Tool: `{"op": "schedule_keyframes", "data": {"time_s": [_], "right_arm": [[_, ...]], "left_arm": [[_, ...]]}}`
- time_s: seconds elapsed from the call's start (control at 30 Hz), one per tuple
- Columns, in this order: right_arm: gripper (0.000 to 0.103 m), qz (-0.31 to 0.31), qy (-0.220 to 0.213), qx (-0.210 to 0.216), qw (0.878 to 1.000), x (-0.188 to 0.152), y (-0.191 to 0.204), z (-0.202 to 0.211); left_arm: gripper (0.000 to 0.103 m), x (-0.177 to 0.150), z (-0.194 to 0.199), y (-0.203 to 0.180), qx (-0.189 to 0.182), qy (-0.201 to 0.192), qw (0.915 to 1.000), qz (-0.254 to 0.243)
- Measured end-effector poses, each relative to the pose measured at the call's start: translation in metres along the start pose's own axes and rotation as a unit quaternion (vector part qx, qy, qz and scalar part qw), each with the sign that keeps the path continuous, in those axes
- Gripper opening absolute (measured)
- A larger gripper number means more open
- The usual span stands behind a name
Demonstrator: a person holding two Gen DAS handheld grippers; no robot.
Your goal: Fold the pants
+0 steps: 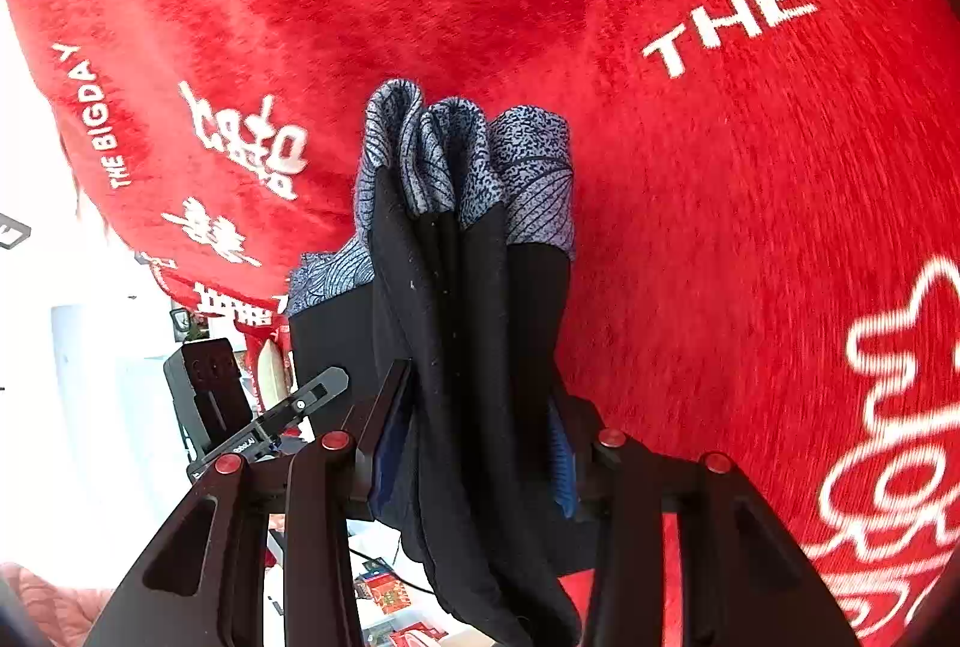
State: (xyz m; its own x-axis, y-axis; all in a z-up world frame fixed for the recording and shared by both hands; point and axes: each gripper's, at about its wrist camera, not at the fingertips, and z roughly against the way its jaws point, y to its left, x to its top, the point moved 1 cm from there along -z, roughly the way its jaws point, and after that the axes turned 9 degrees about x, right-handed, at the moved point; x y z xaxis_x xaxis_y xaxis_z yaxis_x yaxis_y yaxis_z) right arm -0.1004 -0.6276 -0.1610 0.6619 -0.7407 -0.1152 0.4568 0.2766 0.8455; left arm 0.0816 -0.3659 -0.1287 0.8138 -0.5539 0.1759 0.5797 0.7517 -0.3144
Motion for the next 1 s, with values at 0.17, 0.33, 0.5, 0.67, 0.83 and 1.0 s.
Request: {"op": "schedule_keyframes", "data": {"time_s": [0.17, 0.33, 0.5, 0.67, 0.83, 1.0], "right_arm": [[0.043, -0.007, -0.005, 0.008, 1.000, -0.032, 0.012, 0.009], [0.043, -0.022, -0.012, 0.002, 1.000, -0.067, 0.005, 0.009], [0.044, -0.046, -0.007, -0.031, 0.998, -0.089, -0.023, -0.001], [0.052, -0.026, -0.009, -0.078, 0.997, -0.090, -0.019, -0.005], [0.057, 0.035, -0.005, -0.211, 0.977, -0.093, 0.013, -0.002], [0.026, 0.100, -0.022, -0.254, 0.962, -0.111, 0.049, 0.009]], "left_arm": [[0.058, -0.022, 0.022, 0.002, 0.004, 0.001, 1.0000, -0.005], [0.059, -0.050, 0.017, 0.005, 0.009, 0.017, 0.9998, 0.003], [0.063, -0.076, -0.009, 0.013, 0.036, 0.040, 0.9984, 0.017], [0.086, -0.083, -0.006, 0.022, 0.095, 0.017, 0.9948, 0.032], [0.086, -0.090, 0.026, 0.015, 0.157, -0.022, 0.9872, 0.020], [0.086, -0.102, 0.051, -0.004, 0.150, -0.041, 0.9878, 0.002]]}}
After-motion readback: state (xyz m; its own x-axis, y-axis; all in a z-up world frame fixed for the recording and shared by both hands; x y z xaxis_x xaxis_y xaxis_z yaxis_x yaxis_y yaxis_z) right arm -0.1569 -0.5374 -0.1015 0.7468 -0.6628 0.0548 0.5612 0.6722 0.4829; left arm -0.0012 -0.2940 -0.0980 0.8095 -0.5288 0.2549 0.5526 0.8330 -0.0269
